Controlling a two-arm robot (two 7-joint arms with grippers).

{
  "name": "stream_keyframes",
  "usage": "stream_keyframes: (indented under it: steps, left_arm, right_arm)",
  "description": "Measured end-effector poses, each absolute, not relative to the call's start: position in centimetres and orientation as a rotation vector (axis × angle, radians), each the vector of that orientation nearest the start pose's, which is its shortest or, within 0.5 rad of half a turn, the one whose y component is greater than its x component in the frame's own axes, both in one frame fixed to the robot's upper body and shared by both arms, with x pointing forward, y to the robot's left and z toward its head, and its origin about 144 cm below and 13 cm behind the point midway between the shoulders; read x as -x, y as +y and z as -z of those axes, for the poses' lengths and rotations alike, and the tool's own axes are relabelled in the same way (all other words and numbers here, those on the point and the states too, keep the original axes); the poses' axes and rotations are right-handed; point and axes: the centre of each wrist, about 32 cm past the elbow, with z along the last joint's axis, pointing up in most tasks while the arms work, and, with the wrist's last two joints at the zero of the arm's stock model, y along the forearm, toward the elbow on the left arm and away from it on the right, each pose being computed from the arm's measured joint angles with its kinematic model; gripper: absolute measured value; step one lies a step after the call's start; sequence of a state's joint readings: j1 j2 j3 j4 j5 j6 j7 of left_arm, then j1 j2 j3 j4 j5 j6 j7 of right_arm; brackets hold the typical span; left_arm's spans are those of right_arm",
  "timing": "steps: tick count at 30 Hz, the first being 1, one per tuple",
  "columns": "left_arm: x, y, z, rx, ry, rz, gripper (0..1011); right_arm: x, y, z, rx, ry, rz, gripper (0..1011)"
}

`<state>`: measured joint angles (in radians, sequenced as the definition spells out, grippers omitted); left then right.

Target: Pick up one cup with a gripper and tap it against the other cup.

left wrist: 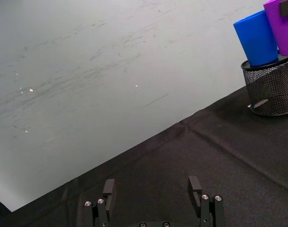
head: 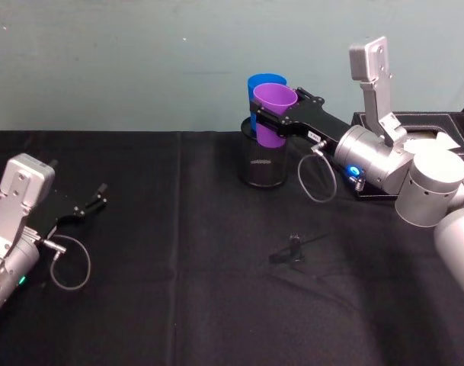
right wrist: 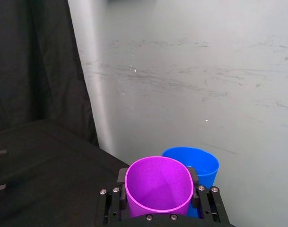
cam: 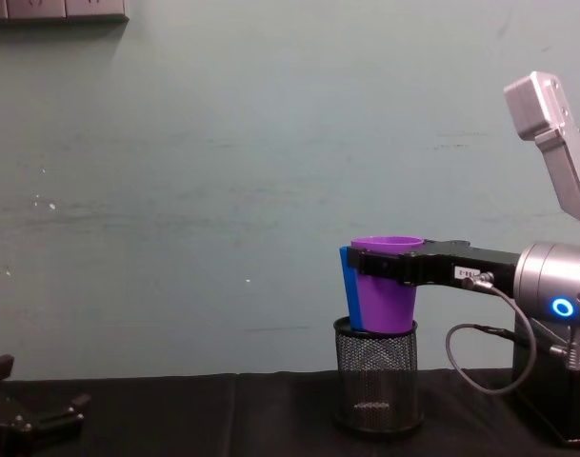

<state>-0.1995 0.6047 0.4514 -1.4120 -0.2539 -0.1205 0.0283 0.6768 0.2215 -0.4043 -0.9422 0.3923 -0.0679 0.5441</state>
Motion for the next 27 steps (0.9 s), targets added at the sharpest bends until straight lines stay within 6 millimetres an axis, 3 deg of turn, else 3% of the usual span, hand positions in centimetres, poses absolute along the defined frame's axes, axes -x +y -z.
stream_keyframes:
  steps: [27]
  left_arm:
    - [-48.86, 30.97, -113.98, -0.304, -0.285, -1.248, 1000]
  right_arm:
    - [-62.87, -23.33, -120.64, 0.001, -0.041, 0.843, 735]
